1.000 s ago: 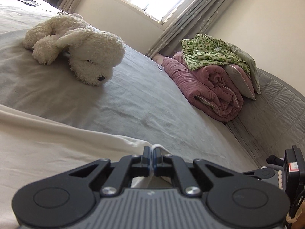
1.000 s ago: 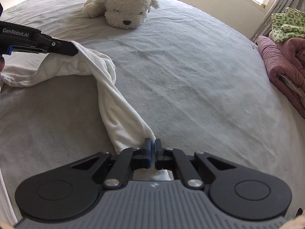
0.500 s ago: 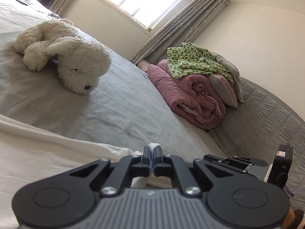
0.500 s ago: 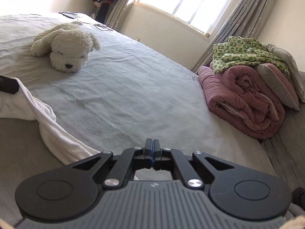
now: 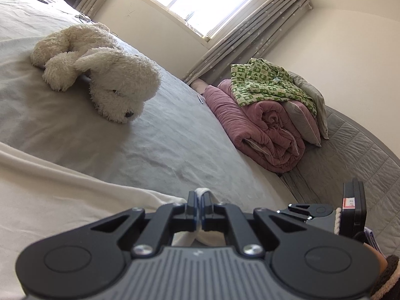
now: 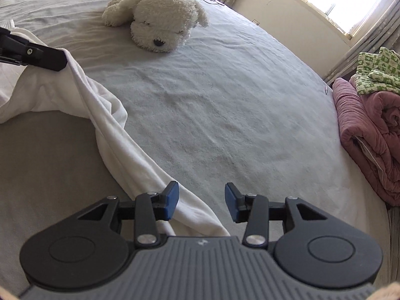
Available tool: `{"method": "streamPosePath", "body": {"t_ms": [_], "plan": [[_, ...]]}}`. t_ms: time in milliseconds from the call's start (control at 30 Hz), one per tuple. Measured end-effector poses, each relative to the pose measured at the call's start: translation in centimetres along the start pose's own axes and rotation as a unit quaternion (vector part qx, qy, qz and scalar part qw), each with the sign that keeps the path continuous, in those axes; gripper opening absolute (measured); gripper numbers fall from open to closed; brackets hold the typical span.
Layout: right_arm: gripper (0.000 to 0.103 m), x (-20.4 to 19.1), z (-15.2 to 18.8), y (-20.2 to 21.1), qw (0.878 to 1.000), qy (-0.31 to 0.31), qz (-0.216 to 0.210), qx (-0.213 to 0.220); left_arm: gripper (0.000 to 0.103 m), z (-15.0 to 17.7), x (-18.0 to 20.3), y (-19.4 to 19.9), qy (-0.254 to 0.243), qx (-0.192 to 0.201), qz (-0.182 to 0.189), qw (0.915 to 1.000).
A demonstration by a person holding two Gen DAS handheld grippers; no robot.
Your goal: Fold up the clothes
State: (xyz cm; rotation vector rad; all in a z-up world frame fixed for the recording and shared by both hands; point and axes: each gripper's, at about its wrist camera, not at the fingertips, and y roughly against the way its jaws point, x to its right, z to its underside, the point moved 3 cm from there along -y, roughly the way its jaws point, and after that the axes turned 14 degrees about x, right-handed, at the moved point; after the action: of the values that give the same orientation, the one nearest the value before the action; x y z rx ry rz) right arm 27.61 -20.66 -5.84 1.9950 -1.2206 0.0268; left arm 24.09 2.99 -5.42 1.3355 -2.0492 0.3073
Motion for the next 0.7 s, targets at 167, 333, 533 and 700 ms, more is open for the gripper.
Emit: {"method": "streamPosePath", "body": {"t_ms": [167, 333, 533, 700], "plan": [[0.031, -0.2, 1.0, -1.1, 0.999, 0.01, -0.01, -0.029, 0.003, 0.3, 0.0, -0.2, -0.006, -0.006, -0.004, 1.0], [0.004, -0.5, 1.1, -1.2, 0.999, -0.004, -0.019, -0.029, 0.003, 0.3, -0.2, -0.2, -0.005, -0.008, -0.01, 0.9999], [0.003, 0.8, -0.8, -1.1, 0.997, 0.017, 0.069, 0.004, 0.003, 0.3, -0.1, -0.2, -0.001, -0.007, -0.008, 0.9999], [0.003, 1.9, -3.6, -1.1, 0.984, 0.046, 0.16, 0.06, 0.003, 0.2, 0.2, 0.0, 0.0, 0.0, 0.001, 1.0]]}}
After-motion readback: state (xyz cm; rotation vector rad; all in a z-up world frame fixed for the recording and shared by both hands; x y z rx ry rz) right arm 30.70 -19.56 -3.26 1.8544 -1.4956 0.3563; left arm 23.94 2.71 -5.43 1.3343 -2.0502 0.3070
